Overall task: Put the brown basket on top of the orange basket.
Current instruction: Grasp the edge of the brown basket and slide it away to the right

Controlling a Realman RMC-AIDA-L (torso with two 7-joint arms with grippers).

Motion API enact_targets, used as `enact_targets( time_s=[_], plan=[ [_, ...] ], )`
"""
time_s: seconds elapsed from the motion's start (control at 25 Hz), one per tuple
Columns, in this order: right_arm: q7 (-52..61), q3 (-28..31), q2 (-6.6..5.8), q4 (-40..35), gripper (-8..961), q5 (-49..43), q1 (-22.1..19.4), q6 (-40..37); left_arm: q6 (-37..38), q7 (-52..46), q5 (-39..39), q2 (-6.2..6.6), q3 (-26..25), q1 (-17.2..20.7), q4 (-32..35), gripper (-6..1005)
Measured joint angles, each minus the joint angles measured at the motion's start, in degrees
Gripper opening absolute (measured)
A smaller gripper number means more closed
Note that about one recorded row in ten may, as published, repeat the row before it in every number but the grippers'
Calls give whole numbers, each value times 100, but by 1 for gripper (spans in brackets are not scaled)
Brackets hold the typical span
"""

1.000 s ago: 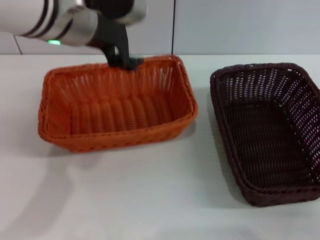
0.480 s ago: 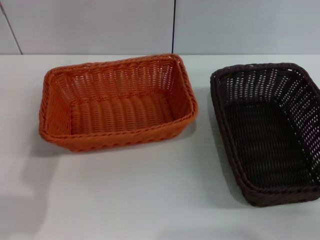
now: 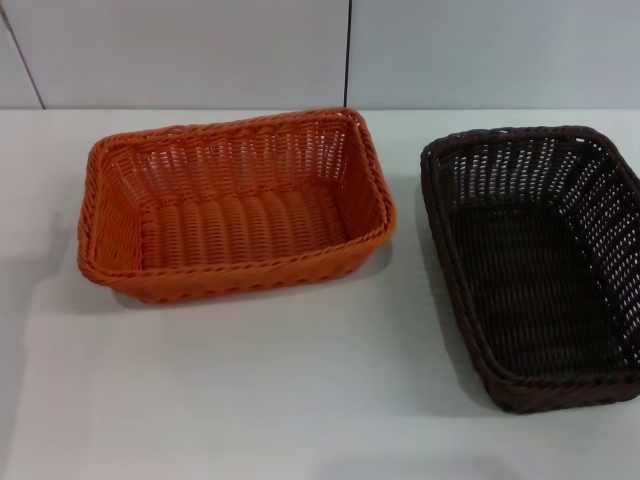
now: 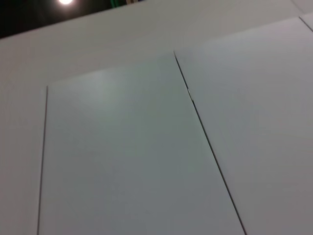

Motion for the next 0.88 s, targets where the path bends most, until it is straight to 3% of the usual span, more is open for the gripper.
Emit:
enact_targets(
  time_s=[0.12,0.32,0.44,0.48,0.52,0.56,0.64,0.72,0.76,0.88],
  plan=[
    [-22,51,8,-125,822,0,67,-87,546,-70,-95,-23,58,-421,1575,780],
    [-31,40,-28,-200,822,-142,183,-84,509,-139,-205,-26,64,-465,2050,779],
    [-1,48,-166,-463,823,-589,281,393,493,-152,-251,-25,65,-448,2230,778],
    [20,62,-227,-631,823,-756,293,700,474,-153,-251,-25,67,-451,2272,778],
    [33,68,-359,-1101,823,-1043,272,1478,474,-153,-251,-25,67,-451,2272,778],
    [33,68,-359,-1101,823,-1043,272,1478,391,-155,-252,-25,69,-488,2372,778],
    [50,87,-501,-1694,823,-1276,204,2316,345,-156,-252,-24,70,-499,2387,777],
    [194,169,-731,-2846,822,-1605,2,3781,267,-156,-253,-23,71,-533,2394,777],
    [194,169,-731,-2846,822,-1605,2,3781,267,-156,-253,-23,71,-533,2394,777],
    [678,521,-842,-4055,822,-2372,-193,5167,128,-153,-249,-23,73,-582,2400,776]
  ],
)
